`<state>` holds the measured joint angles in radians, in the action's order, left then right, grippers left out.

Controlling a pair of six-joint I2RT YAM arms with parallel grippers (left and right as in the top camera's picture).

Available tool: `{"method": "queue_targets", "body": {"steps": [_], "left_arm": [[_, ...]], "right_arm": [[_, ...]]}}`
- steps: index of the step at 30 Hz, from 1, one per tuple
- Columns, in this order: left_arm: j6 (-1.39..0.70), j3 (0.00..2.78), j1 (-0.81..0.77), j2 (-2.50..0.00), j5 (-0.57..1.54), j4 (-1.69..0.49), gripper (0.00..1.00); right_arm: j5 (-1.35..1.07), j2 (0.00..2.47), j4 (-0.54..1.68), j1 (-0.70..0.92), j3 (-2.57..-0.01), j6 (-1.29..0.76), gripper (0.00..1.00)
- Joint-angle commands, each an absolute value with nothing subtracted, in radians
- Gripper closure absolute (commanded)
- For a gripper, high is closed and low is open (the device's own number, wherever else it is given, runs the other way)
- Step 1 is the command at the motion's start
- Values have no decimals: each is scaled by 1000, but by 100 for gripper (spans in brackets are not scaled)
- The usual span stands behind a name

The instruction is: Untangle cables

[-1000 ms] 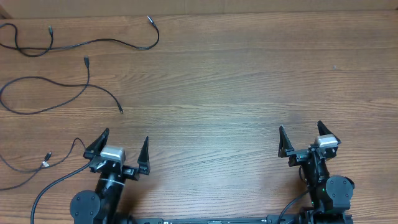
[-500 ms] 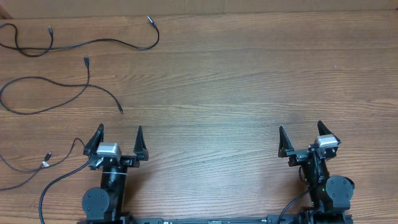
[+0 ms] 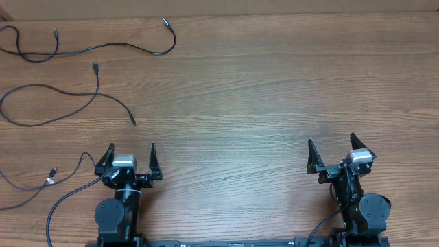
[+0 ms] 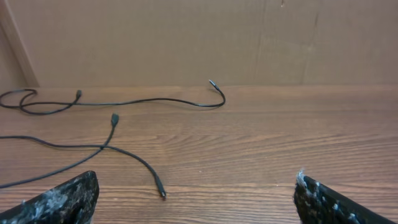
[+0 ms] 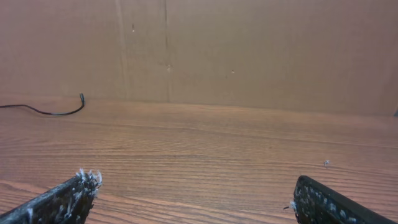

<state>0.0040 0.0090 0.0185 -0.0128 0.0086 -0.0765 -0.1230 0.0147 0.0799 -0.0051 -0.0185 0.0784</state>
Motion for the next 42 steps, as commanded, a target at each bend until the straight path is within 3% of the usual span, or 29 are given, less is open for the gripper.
{"method": "queue_targets", "body": {"steps": [1, 42], "left_arm": [[37, 5, 14, -3, -12, -79, 0], [-33, 5, 14, -5, -7, -78, 0]], "right_arm": [[-117, 3, 76, -1, -9, 80, 0], [-117, 3, 75, -1, -9, 80, 0]]}}
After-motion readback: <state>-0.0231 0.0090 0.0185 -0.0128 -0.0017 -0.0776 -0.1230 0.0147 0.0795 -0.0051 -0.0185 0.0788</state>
